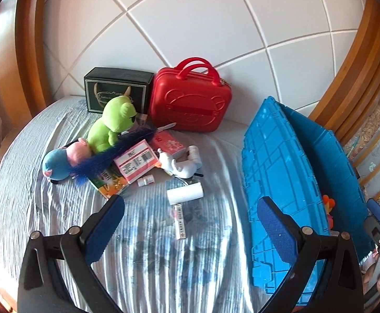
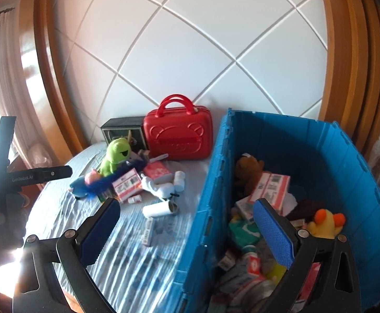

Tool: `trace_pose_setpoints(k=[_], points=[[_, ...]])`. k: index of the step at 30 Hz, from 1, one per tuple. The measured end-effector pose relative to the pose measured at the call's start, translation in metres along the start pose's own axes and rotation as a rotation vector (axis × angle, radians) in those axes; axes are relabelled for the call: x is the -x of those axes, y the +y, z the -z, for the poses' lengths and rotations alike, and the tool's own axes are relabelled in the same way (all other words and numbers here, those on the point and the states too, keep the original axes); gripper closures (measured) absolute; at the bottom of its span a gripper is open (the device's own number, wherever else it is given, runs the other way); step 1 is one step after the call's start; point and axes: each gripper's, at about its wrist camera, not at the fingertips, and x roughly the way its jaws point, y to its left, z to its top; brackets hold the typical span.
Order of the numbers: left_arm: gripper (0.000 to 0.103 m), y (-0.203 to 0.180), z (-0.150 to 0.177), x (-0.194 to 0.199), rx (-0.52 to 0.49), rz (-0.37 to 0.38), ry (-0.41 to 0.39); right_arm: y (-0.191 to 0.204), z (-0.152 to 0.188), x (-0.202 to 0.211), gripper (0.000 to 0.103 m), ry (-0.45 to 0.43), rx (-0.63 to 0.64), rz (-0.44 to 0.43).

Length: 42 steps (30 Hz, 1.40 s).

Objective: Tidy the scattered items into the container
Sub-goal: 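Move both open tools back over the items on the bed, then grasp the blue bristle brush with the left tool while the right tool grasps the white ointment box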

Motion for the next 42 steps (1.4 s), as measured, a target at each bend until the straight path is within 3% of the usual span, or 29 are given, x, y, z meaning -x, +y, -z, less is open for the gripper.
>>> trace_pose_setpoints(k=[8, 13, 21, 26, 30, 31, 35, 41, 42], points=[[0.000, 0.095, -0.003, -0.025, 0.024, -0.062, 0.052, 0.079, -0.001, -0.047, 0.000, 0.058, 0.028, -0.013], [0.001, 0.143, -0.003, -0.061, -0.022, -0.104, 0.083, 0.112, 0.017, -0.094, 0.000, 0.111, 0.025, -0.004], [0.009, 0.177, -0.021, -0.149, -0.284, -0.153, 0.042, 0.138, 0.072, -0.187, 0.000, 0.259, 0.014, 0.033], [0.012, 0.186, -0.032, -0.230, -0.443, -0.142, 0.141, 0.142, 0.094, -0.223, 0.000, 0.319, -0.015, 0.073], [0.014, 0.194, -0.028, -0.285, -0.512, -0.150, 0.238, 0.142, 0.107, -0.250, 0.000, 0.343, -0.031, 0.084], [0.020, 0.196, -0.026, -0.295, -0.516, -0.155, 0.258, 0.141, 0.111, -0.260, 0.000, 0.354, -0.038, 0.089], [0.028, 0.201, -0.020, -0.320, -0.536, -0.159, 0.294, 0.136, 0.125, -0.300, 0.000, 0.389, -0.039, 0.127], [0.065, 0.213, -0.018, -0.337, -0.497, -0.162, 0.347, 0.135, 0.144, -0.369, 0.000, 0.489, 0.022, 0.179], [0.072, 0.215, -0.018, -0.338, -0.484, -0.155, 0.354, 0.134, 0.147, -0.377, 0.006, 0.505, 0.029, 0.187]])
